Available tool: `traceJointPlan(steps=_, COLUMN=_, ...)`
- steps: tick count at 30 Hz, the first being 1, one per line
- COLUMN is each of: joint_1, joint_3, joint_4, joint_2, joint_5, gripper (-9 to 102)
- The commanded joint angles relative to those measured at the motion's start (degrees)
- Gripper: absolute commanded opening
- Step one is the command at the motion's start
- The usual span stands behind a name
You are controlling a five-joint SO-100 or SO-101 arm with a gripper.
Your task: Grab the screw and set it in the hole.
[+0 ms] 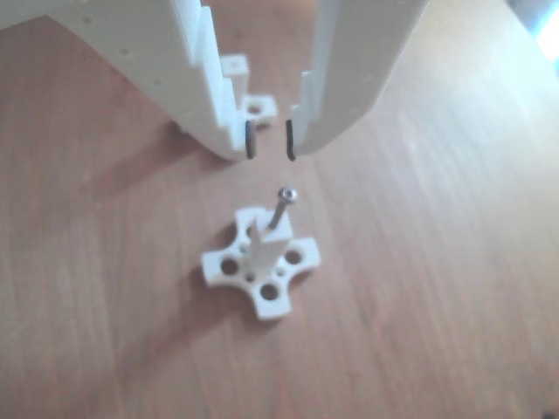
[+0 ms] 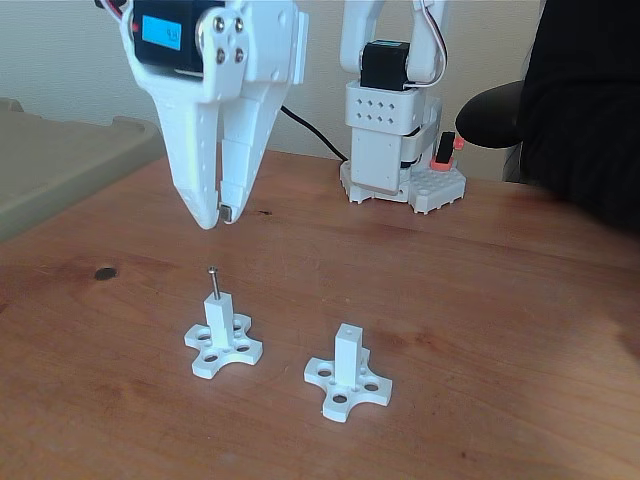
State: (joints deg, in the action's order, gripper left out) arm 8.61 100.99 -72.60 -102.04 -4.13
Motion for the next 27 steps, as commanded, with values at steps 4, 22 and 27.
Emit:
traceJointPlan(steps=4, joint_1=-0.09, joint_3=-5.89, joint_4=0.53, joint_2=0.62, joint_5=-0.35, gripper=6)
traceJointPlan(steps=22, joint_1=0.18, joint_3=-7.12, joint_4=2.90, joint_2=4.13, joint_5=-0.26, gripper=6)
traceJointPlan(steps=27, joint_1=0.18, joint_3=-7.56, joint_4=2.64, joint_2=4.39, joint_5=-0.35, gripper=7)
